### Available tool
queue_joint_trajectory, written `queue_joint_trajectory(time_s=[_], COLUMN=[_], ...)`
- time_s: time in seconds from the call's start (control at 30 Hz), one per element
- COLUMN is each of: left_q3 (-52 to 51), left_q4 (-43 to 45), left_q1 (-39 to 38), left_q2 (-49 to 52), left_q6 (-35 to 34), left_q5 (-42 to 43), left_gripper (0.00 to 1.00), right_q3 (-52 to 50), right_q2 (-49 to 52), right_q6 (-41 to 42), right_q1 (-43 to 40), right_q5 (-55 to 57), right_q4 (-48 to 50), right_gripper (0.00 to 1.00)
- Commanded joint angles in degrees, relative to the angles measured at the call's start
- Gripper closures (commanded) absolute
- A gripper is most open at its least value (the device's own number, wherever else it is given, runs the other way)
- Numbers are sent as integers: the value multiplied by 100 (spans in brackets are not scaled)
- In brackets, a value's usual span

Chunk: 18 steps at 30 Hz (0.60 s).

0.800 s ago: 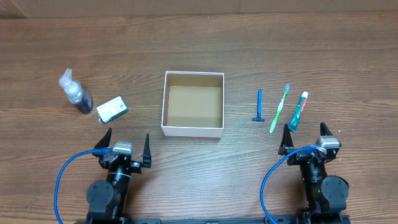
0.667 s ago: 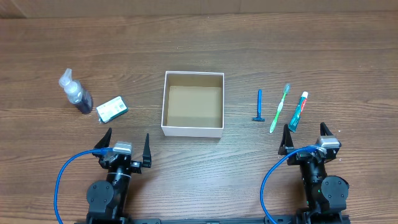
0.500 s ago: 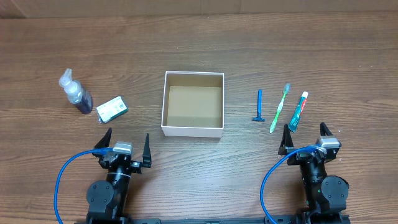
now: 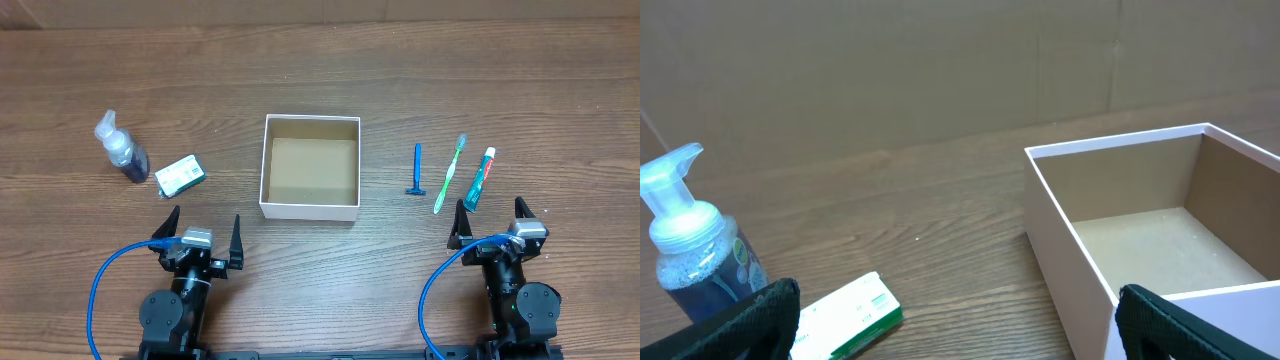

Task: Pack container

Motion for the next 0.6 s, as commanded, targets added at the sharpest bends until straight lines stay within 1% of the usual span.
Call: queue_joint_trajectory(time_s=[0.0, 0.5, 0.53, 0.57], left_q3=[-42, -42, -42, -42], left_q4=[20, 22, 20, 22], left_q1=[31, 31, 31, 31], left_q2=[-50, -50, -50, -50], left_q6=[-103, -107, -177, -393], left_q5=[-42, -24, -22, -28], left_gripper=[0, 0, 0, 0], right_q3=[-57, -57, -57, -57], right_q2=[-46, -46, -46, -44], right_q6=[-2, 39, 361, 894], right_q1=[17, 17, 17, 17], right_q5=[-33, -160, -184, -186], right_q4=[39, 37, 35, 33], right_gripper=[0, 0, 0, 0])
